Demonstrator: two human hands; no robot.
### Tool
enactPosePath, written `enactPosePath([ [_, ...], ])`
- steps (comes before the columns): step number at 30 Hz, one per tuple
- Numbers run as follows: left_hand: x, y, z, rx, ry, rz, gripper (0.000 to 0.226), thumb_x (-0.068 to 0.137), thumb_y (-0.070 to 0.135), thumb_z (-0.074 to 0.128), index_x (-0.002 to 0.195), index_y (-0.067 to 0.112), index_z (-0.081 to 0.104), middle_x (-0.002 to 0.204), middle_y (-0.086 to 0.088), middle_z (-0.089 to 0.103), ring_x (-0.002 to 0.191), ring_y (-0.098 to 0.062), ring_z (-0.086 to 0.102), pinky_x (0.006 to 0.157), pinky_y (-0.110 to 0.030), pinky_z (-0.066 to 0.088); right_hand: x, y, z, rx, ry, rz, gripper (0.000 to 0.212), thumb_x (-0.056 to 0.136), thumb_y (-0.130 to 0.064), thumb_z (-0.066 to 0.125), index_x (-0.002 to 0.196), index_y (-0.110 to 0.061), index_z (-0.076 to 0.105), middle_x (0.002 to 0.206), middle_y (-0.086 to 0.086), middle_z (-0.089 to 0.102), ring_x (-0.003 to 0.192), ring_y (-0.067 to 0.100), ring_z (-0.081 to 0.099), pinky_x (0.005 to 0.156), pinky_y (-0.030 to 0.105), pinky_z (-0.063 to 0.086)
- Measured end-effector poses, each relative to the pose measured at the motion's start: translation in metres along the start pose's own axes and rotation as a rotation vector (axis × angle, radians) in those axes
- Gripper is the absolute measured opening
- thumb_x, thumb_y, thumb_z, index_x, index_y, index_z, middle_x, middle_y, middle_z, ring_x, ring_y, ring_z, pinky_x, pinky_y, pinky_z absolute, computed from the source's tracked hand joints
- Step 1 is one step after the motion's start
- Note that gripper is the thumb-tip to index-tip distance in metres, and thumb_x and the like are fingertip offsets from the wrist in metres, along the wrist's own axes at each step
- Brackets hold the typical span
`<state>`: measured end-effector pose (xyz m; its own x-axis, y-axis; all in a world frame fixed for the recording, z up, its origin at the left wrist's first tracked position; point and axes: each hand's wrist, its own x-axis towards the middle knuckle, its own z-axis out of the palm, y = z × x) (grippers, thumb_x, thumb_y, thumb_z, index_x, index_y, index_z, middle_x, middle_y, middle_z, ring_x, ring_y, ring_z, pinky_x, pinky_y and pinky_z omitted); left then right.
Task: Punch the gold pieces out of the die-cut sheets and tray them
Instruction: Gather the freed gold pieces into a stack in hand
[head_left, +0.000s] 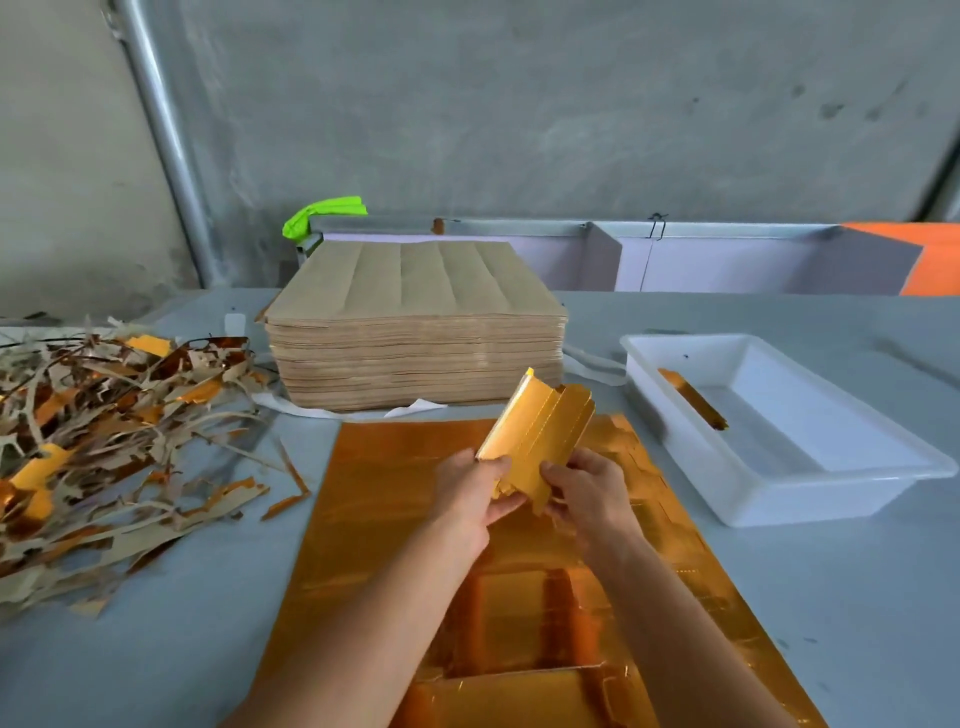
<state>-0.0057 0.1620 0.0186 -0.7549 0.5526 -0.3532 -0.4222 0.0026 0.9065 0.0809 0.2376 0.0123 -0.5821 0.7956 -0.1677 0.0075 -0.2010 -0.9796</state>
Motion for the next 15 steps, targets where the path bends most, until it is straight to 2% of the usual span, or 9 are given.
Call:
enactPosePath([
  [2, 0.005, 0.006, 0.01, 0.139, 0.005, 0.052, 0.009, 0.088, 0.01, 0.064, 0.094, 0.014, 0.059, 0.102, -0.01, 0.063, 0.091, -0.025, 0.063, 0.075, -0.036, 0.058, 0.007, -0.011, -0.012, -0.074, 0.007, -0.028, 0.01, 0.096, -0.008, 0.052, 0.1, -0.012, 0.06, 0.086, 0.004, 0.069, 0.075, 0.02, 0.067, 0.062, 0.028, 0.055],
  [4, 0.011, 0.013, 0.02, 0.231, -0.023, 0.108, 0.002, 0.09, 0.016, 0.063, 0.09, 0.016, 0.061, 0.095, -0.007, 0.067, 0.086, -0.021, 0.065, 0.078, -0.037, 0.057, 0.013, -0.023, -0.024, -0.155, 0.014, -0.052, 0.012, 0.096, -0.01, 0.053, 0.093, -0.02, 0.059, 0.083, 0.0, 0.068, 0.073, 0.016, 0.068, 0.056, 0.024, 0.054],
  [7, 0.02, 0.018, 0.039, 0.29, -0.081, 0.124, 0.005, 0.092, 0.012, 0.06, 0.087, 0.013, 0.063, 0.088, -0.007, 0.069, 0.081, -0.019, 0.066, 0.072, -0.033, 0.056, 0.027, -0.037, -0.039, -0.217, 0.065, -0.085, 0.01, 0.096, -0.012, 0.053, 0.098, -0.022, 0.055, 0.088, 0.001, 0.067, 0.074, 0.015, 0.067, 0.055, 0.022, 0.049],
  [11, 0.032, 0.022, 0.073, 0.17, -0.037, 0.08, 0.007, 0.089, 0.004, 0.061, 0.095, 0.004, 0.064, 0.087, -0.012, 0.068, 0.079, -0.023, 0.064, 0.078, -0.04, 0.055, 0.044, -0.048, -0.05, -0.161, 0.179, -0.122, 0.023, 0.094, -0.012, 0.057, 0.116, -0.015, 0.055, 0.1, 0.005, 0.064, 0.081, 0.018, 0.066, 0.052, 0.02, 0.052],
  [13, 0.036, 0.025, 0.09, 0.129, -0.043, 0.088, 0.006, 0.089, 0.003, 0.061, 0.084, 0.007, 0.063, 0.081, -0.01, 0.066, 0.075, -0.022, 0.064, 0.075, -0.038, 0.056, 0.051, -0.054, -0.055, -0.169, 0.171, -0.144, 0.02, 0.092, -0.008, 0.058, 0.111, -0.015, 0.055, 0.096, 0.003, 0.065, 0.079, 0.018, 0.067, 0.054, 0.023, 0.055],
  [15, 0.04, 0.028, 0.108, 0.106, -0.082, 0.099, 0.009, 0.088, 0.003, 0.063, 0.08, 0.007, 0.062, 0.083, -0.011, 0.066, 0.079, -0.024, 0.065, 0.077, -0.04, 0.057, 0.059, -0.064, -0.067, -0.185, 0.187, -0.17, 0.021, 0.09, -0.002, 0.058, 0.106, -0.016, 0.057, 0.093, 0.004, 0.066, 0.079, 0.021, 0.069, 0.06, 0.028, 0.058],
])
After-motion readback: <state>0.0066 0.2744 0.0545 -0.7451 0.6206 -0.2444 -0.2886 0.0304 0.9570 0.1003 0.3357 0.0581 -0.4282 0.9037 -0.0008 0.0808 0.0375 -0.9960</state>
